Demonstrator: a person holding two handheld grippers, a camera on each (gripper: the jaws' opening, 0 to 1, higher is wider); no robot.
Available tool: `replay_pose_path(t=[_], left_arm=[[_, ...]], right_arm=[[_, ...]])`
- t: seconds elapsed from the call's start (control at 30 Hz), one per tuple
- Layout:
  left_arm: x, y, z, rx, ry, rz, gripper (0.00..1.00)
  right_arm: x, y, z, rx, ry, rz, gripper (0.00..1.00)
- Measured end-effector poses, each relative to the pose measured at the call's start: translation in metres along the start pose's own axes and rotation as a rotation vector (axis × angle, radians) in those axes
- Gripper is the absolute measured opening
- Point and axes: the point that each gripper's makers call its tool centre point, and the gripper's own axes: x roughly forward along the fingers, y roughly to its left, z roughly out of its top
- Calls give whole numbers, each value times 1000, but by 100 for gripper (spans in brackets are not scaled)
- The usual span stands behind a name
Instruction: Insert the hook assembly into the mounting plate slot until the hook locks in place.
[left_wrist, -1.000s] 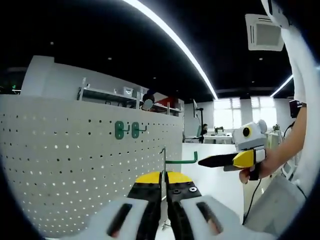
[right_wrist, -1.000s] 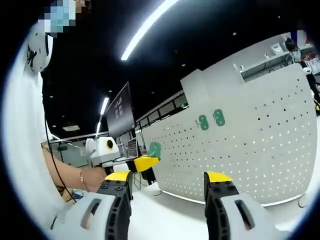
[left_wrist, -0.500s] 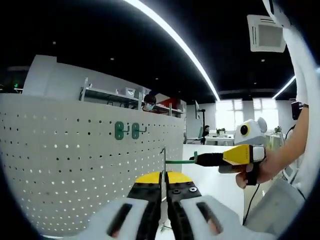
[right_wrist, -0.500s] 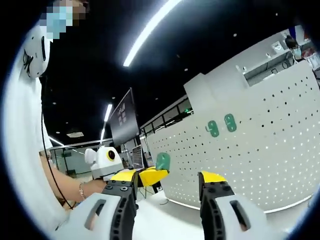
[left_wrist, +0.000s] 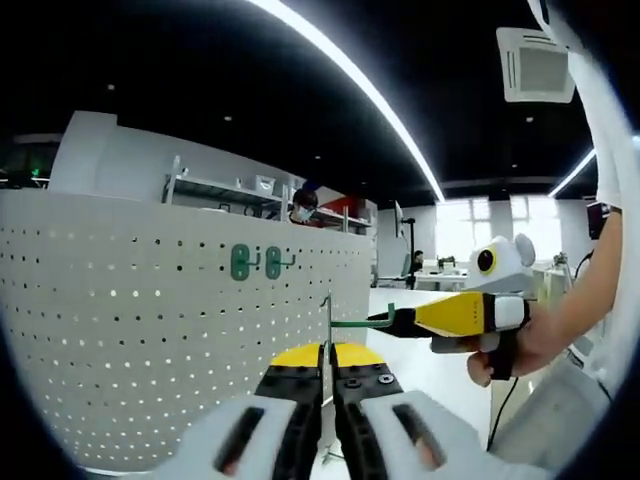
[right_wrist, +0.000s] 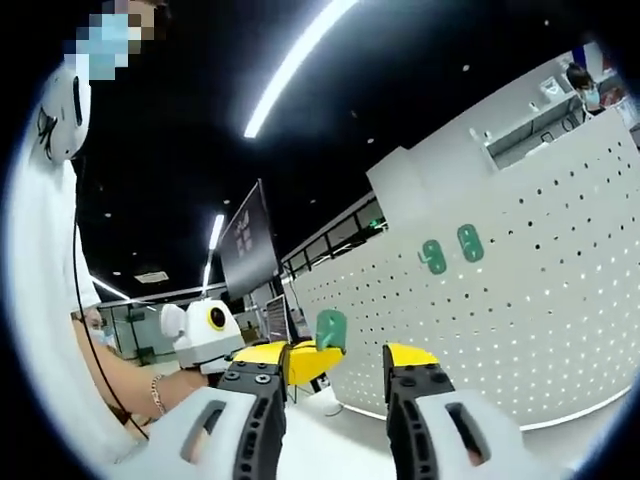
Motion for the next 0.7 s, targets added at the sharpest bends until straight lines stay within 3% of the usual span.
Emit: replay_pose_path(t=[0.7], left_arm=[[0,0,2,7,-3,46,1]], right_arm=[[20,9,2,-59,3,-8,12]])
